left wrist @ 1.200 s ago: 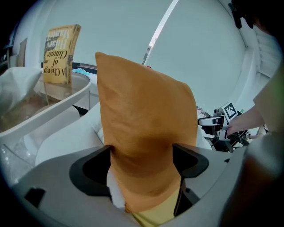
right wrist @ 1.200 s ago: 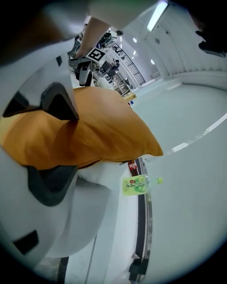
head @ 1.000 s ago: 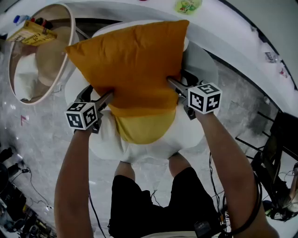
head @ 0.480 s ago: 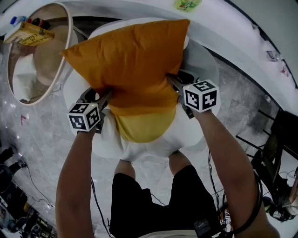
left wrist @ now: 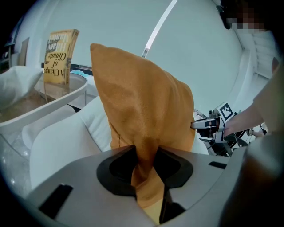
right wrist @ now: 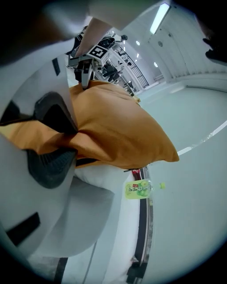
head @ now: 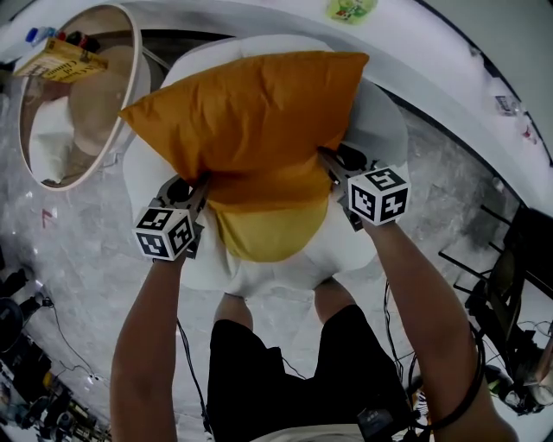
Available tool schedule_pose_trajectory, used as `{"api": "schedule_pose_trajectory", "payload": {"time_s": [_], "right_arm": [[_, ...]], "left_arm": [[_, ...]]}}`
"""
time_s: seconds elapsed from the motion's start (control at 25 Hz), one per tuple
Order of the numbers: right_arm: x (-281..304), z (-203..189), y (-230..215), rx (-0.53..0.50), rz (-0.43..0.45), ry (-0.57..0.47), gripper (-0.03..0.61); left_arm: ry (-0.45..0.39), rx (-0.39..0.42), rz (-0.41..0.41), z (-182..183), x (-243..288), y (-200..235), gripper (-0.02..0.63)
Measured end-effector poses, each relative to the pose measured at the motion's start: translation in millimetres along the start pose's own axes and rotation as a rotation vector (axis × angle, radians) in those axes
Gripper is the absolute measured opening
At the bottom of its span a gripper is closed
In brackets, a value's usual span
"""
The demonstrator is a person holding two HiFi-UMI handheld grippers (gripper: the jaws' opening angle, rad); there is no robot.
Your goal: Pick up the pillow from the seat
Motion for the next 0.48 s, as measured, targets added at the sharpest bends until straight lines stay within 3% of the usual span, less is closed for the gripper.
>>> {"api": "schedule_pose_trajectory", "payload": {"time_s": [0.48], "right_arm": [[-45.1, -13.6, 29.6, 0.022, 0.039, -0.097, 0.109]], "left_arm": [[-0.053, -0.036, 0.048, -18.0, -46.2, -36.7, 0.078]]}}
Point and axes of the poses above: the fingertips, and each gripper's own axes: x forward along the fingers, y to its left, z out of its top, the point moved 1 cm from there along -x, backward along the fingers, and after that the axes turned 1 degree about x, right-handed, at the moved point
